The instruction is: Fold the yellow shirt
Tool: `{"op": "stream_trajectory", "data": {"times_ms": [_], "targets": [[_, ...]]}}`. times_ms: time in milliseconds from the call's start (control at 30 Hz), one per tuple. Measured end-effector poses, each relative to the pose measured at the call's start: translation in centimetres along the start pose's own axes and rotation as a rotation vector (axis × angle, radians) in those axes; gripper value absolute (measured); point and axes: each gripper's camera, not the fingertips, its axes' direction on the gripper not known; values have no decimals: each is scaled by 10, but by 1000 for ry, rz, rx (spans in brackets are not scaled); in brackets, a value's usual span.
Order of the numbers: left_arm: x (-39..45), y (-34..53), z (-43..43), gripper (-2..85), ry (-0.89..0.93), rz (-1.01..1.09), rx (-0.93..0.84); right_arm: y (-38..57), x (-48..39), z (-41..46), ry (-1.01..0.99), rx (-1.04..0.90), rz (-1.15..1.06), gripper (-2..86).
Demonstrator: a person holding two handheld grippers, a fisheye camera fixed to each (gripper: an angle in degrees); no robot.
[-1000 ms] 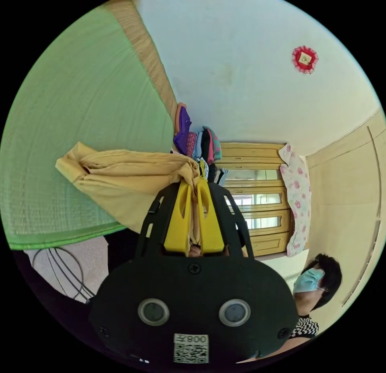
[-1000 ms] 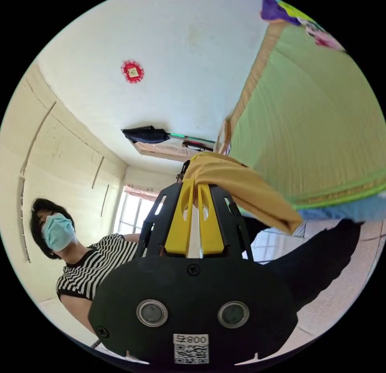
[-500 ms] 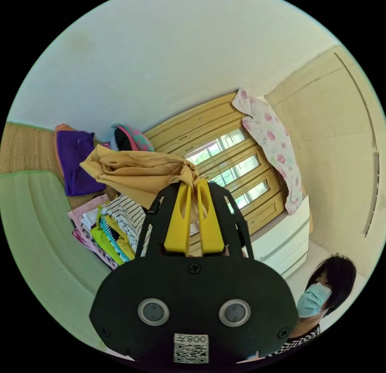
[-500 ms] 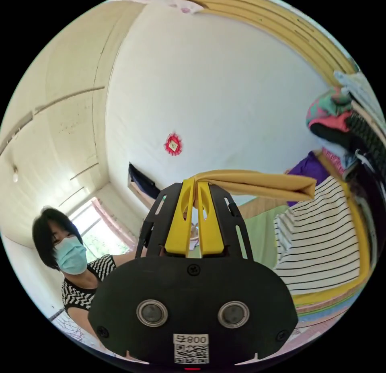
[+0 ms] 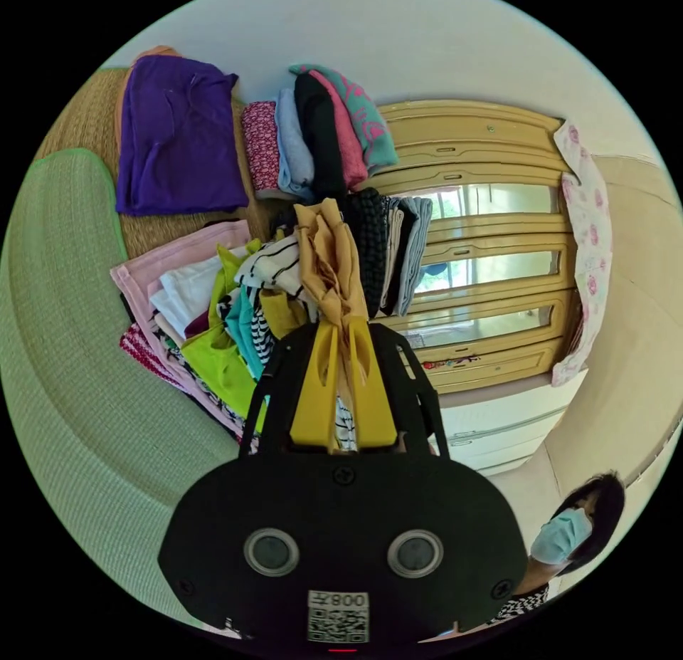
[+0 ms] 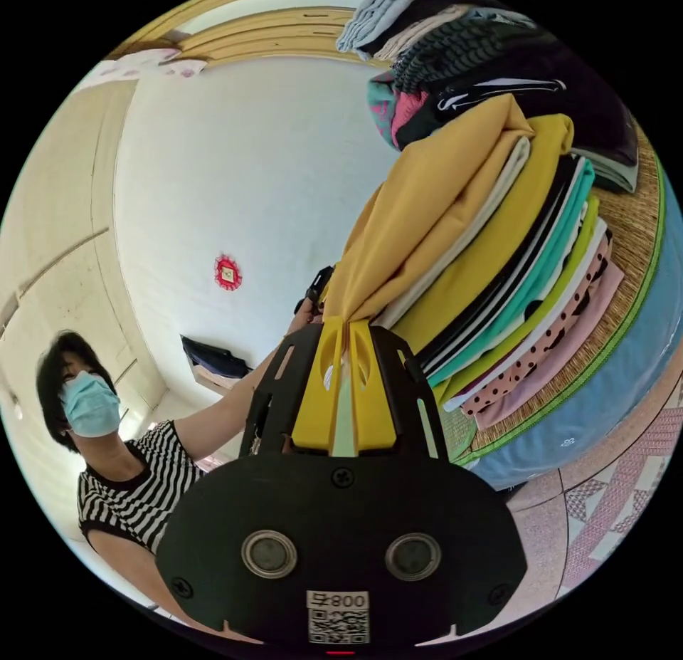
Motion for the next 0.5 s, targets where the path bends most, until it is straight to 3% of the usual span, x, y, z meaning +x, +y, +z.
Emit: {"op": "stream_trajectory", "data": {"times_ms": [500], "targets": [[85, -87, 0, 43, 11, 18, 52, 4, 28, -45, 48, 69, 2, 15]]}}
